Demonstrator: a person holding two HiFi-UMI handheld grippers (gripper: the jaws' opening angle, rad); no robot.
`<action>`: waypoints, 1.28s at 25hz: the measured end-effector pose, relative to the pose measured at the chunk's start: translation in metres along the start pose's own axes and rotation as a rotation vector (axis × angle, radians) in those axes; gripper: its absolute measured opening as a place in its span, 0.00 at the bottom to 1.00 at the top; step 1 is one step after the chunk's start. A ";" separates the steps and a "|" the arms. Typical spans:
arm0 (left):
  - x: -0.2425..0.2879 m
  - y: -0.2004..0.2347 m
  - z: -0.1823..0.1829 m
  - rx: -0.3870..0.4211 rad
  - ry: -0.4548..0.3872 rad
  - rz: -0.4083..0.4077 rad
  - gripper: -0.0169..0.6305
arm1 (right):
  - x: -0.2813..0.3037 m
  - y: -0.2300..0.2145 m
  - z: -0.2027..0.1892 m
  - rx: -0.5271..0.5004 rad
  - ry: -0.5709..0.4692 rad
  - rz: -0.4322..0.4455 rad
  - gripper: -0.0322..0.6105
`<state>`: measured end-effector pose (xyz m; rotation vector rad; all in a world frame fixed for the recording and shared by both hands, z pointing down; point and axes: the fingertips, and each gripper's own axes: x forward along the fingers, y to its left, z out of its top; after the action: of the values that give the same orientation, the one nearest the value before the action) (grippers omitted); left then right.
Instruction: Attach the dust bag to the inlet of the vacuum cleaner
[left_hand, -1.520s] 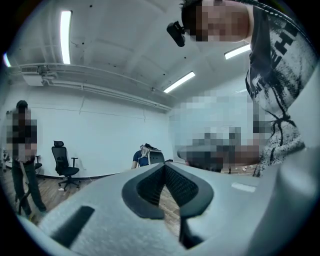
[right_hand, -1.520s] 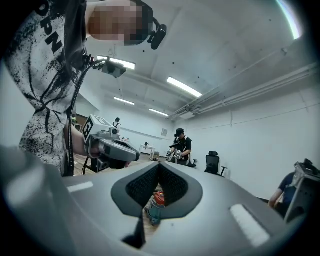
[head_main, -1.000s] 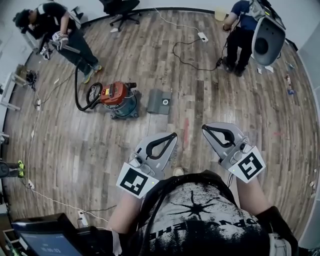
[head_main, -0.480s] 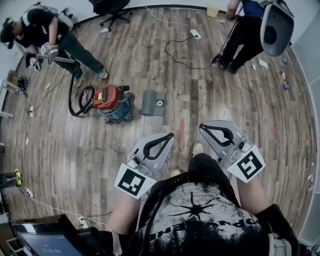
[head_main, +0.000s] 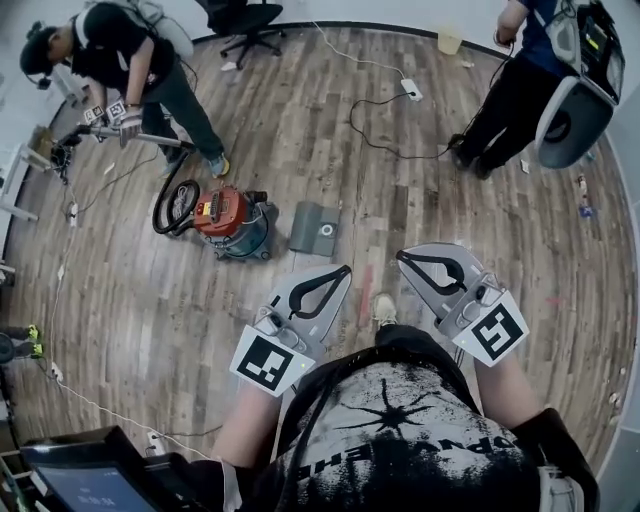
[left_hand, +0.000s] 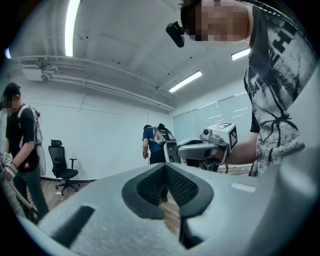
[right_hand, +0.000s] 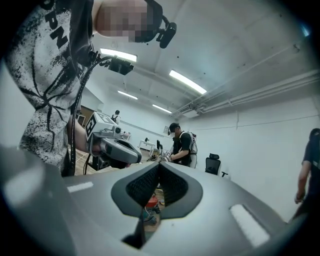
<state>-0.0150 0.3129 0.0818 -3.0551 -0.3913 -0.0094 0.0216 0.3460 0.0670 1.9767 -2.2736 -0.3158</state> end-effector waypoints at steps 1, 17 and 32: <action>0.010 0.007 0.003 0.001 -0.005 0.014 0.03 | 0.002 -0.012 -0.001 -0.003 -0.003 0.012 0.05; 0.145 0.081 -0.006 -0.004 0.037 0.221 0.03 | 0.019 -0.165 -0.046 0.033 -0.054 0.209 0.05; 0.186 0.100 -0.016 0.004 0.085 0.263 0.03 | 0.026 -0.209 -0.071 0.122 -0.121 0.217 0.05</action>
<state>0.1899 0.2616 0.0945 -3.0620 0.0172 -0.1251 0.2353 0.2877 0.0872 1.7838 -2.6141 -0.2881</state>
